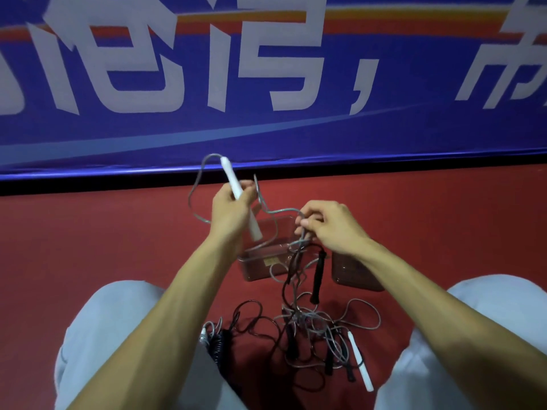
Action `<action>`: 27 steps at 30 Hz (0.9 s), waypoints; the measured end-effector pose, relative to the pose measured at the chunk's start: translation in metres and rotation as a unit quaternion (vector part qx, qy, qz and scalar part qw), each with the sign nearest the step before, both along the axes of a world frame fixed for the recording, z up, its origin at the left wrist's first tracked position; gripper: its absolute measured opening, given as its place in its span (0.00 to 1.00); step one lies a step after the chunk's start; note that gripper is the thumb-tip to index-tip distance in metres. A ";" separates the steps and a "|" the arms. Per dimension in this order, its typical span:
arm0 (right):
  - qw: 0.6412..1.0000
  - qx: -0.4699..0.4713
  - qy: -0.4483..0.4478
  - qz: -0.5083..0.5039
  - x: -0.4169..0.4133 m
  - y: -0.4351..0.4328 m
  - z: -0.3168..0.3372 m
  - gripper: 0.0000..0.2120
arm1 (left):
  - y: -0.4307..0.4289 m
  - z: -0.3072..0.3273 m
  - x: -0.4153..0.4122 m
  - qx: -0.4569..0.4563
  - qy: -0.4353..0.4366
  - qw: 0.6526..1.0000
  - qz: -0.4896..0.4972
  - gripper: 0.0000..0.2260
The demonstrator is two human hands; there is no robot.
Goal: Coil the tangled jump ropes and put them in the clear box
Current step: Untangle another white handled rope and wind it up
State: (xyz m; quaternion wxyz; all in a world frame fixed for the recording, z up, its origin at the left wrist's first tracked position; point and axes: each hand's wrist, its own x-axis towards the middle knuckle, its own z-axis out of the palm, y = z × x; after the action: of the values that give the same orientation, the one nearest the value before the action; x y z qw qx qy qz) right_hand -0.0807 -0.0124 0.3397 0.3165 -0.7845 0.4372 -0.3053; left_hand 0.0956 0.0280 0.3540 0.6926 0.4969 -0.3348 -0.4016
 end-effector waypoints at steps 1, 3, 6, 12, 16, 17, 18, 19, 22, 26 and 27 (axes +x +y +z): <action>0.999 0.002 -0.031 -0.015 0.000 0.000 0.004 0.12 | -0.001 -0.008 -0.002 0.022 -0.056 0.998 0.005 0.07; 0.994 0.025 -0.100 -0.037 -0.001 0.000 0.013 0.10 | -0.001 -0.018 -0.008 0.056 -0.139 0.989 0.013 0.09; 0.976 0.063 -0.199 -0.054 -0.004 0.001 0.025 0.07 | 0.002 -0.022 -0.019 0.053 -0.183 0.981 -0.046 0.08; 0.953 0.099 -0.275 -0.082 -0.011 -0.001 0.036 0.07 | 0.014 -0.019 -0.041 0.004 -0.206 0.949 -0.240 0.06; 0.929 0.100 -0.317 -0.160 -0.014 -0.003 0.036 0.07 | 0.011 -0.021 -0.039 0.016 -0.232 0.948 -0.216 0.04; 0.916 0.100 -0.341 -0.187 -0.016 -0.004 0.038 0.08 | 0.010 -0.023 -0.038 0.029 -0.242 0.944 -0.222 0.02; 0.896 0.108 -0.375 -0.210 -0.018 -0.006 0.041 0.08 | 0.010 -0.025 -0.036 0.045 -0.265 0.934 -0.237 0.01; 0.874 0.121 -0.412 -0.228 -0.021 -0.008 0.044 0.09 | 0.009 -0.029 -0.033 0.062 -0.312 0.913 -0.257 0.02; 0.819 0.171 -0.490 -0.244 -0.026 -0.010 0.049 0.09 | 0.010 -0.038 -0.029 0.102 -0.512 0.794 -0.310 0.04; 0.813 0.217 -0.500 -0.207 -0.023 -0.008 0.046 0.06 | 0.012 -0.041 -0.029 0.141 -0.512 0.793 -0.298 0.07; 0.816 0.224 -0.497 -0.192 -0.022 -0.007 0.046 0.04 | 0.011 -0.041 -0.030 0.140 -0.491 0.816 -0.271 0.09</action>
State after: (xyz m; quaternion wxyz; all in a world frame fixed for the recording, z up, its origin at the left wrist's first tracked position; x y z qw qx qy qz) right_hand -0.1031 -0.0190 0.3856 0.5930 -0.3338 0.4183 -0.6016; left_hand 0.0660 0.0391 0.3134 0.2226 0.6089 -0.6918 -0.3181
